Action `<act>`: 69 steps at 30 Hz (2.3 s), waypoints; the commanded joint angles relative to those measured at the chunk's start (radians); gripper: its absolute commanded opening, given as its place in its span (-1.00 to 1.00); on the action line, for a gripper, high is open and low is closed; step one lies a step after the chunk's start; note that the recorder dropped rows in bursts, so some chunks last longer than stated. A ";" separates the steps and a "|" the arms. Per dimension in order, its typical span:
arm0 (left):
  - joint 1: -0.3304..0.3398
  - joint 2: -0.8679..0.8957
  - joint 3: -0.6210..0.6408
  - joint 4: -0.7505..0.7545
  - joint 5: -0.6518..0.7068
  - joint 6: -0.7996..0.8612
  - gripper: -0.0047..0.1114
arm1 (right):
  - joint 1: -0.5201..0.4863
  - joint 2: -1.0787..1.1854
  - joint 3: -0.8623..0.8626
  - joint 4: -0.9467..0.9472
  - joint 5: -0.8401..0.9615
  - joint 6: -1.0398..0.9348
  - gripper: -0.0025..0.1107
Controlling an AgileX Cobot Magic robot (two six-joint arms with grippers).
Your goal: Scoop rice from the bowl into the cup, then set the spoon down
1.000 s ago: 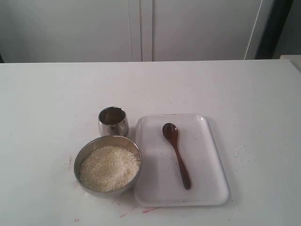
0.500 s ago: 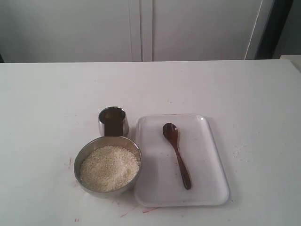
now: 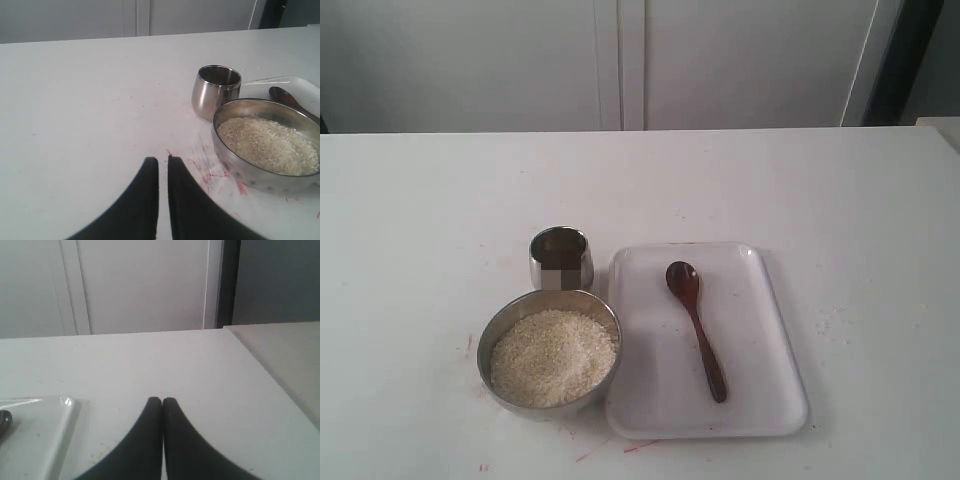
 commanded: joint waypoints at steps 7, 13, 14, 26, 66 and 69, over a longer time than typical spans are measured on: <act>-0.001 0.001 -0.006 -0.010 -0.003 -0.006 -0.67 | -0.006 -0.004 0.007 0.057 0.192 -0.094 -0.96; -0.001 0.001 -0.006 -0.010 -0.003 -0.006 -0.67 | -0.006 -0.004 0.007 0.057 0.192 -0.094 -0.96; -0.001 0.001 -0.006 -0.010 -0.003 -0.006 -0.67 | -0.006 -0.004 0.007 0.057 0.192 -0.094 -0.96; -0.001 0.001 -0.006 -0.010 -0.003 -0.006 -0.67 | -0.006 -0.004 0.007 0.054 0.193 -0.094 -0.96; -0.001 0.001 -0.006 -0.010 -0.003 -0.006 -0.67 | -0.006 -0.082 0.007 0.057 0.254 -0.084 -0.96; -0.001 0.001 -0.006 -0.010 -0.003 -0.006 -0.67 | -0.006 -0.082 0.007 0.057 0.254 -0.084 -0.96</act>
